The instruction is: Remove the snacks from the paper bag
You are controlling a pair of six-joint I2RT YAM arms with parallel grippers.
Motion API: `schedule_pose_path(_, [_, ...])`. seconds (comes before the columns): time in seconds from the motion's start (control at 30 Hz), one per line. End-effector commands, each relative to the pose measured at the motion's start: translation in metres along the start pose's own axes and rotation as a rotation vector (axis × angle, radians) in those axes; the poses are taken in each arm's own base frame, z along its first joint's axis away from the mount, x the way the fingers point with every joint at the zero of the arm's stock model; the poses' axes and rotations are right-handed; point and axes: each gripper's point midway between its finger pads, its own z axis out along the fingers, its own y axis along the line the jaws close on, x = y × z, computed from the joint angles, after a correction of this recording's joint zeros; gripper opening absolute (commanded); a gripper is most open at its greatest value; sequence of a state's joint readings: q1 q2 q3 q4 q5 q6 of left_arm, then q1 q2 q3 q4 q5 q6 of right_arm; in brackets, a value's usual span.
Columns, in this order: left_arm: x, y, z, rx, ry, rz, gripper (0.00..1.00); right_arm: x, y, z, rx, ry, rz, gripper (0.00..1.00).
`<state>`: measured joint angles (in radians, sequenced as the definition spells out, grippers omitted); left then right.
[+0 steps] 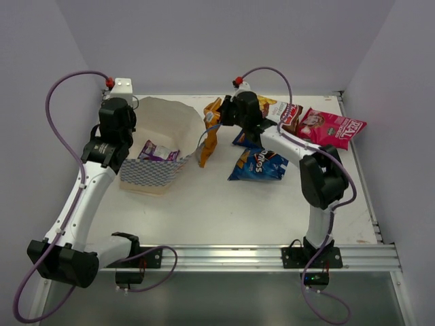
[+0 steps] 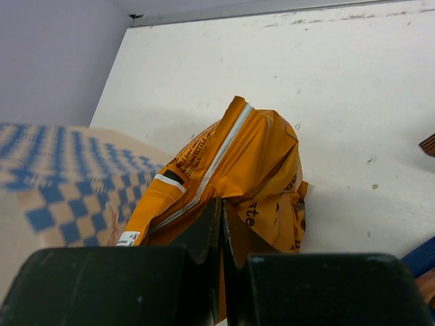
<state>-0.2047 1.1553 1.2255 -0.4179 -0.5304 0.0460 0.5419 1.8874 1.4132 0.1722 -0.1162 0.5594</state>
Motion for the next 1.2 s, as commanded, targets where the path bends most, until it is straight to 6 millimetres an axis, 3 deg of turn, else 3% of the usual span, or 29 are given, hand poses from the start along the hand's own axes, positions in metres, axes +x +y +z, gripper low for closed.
schedule_pose_path(0.0, [-0.025,-0.003,-0.006,0.053,-0.106,-0.027,0.00,-0.020,-0.038,0.017,0.145,-0.021,0.055,0.01])
schedule_pose_path(0.1, [-0.025,-0.009,-0.008,0.093,-0.119,-0.011,0.00,-0.045,-0.056,0.008,0.247,-0.062,0.057,0.24])
schedule_pose_path(0.13, [-0.024,-0.009,-0.009,0.102,-0.120,0.005,0.00,-0.059,-0.071,0.000,0.307,-0.098,0.056,0.38])
schedule_pose_path(0.2, [-0.023,-0.009,-0.011,0.109,-0.129,0.017,0.00,-0.076,-0.083,-0.020,0.353,-0.127,0.039,0.46])
schedule_pose_path(0.3, [-0.029,-0.015,-0.015,0.157,-0.168,0.035,0.00,-0.109,-0.072,-0.065,0.362,-0.196,-0.058,0.67])
schedule_pose_path(0.37, [-0.033,-0.018,-0.017,0.177,-0.183,0.054,0.00,-0.135,-0.047,-0.099,0.318,-0.242,-0.133,0.78])
schedule_pose_path(0.5, [-0.043,-0.026,-0.017,0.230,-0.204,0.086,0.00,-0.137,-0.008,-0.143,0.216,-0.224,-0.186,0.84])
schedule_pose_path(0.57, [-0.054,-0.033,-0.020,0.278,-0.233,0.110,0.00,-0.124,0.013,-0.152,0.157,-0.201,-0.220,0.84])
schedule_pose_path(0.6, [-0.056,-0.036,-0.020,0.293,-0.240,0.124,0.00,-0.118,0.037,-0.160,0.088,-0.196,-0.254,0.84])
schedule_pose_path(0.7, [-0.070,-0.042,-0.022,0.335,-0.276,0.155,0.00,-0.092,0.073,-0.165,-0.029,-0.159,-0.317,0.83])
schedule_pose_path(0.73, [-0.073,-0.049,-0.024,0.376,-0.292,0.167,0.00,-0.070,0.096,-0.163,-0.095,-0.120,-0.343,0.83])
schedule_pose_path(0.8, [-0.073,-0.058,-0.025,0.425,-0.303,0.178,0.00,-0.046,0.120,-0.156,-0.166,-0.094,-0.395,0.82])
schedule_pose_path(0.83, [-0.074,-0.065,-0.028,0.465,-0.310,0.182,0.00,-0.019,0.140,-0.153,-0.220,-0.051,-0.416,0.82])
schedule_pose_path(0.9, [-0.070,-0.076,-0.032,0.524,-0.312,0.180,0.00,0.014,0.165,-0.148,-0.285,0.001,-0.430,0.81])
schedule_pose_path(1.03, [-0.057,-0.087,-0.037,0.577,-0.294,0.173,0.00,0.089,0.182,-0.125,-0.337,0.136,-0.424,0.80])
schedule_pose_path(1.17, [-0.041,-0.101,-0.046,0.618,-0.264,0.158,0.00,0.148,0.203,-0.123,-0.389,0.266,-0.455,0.78])
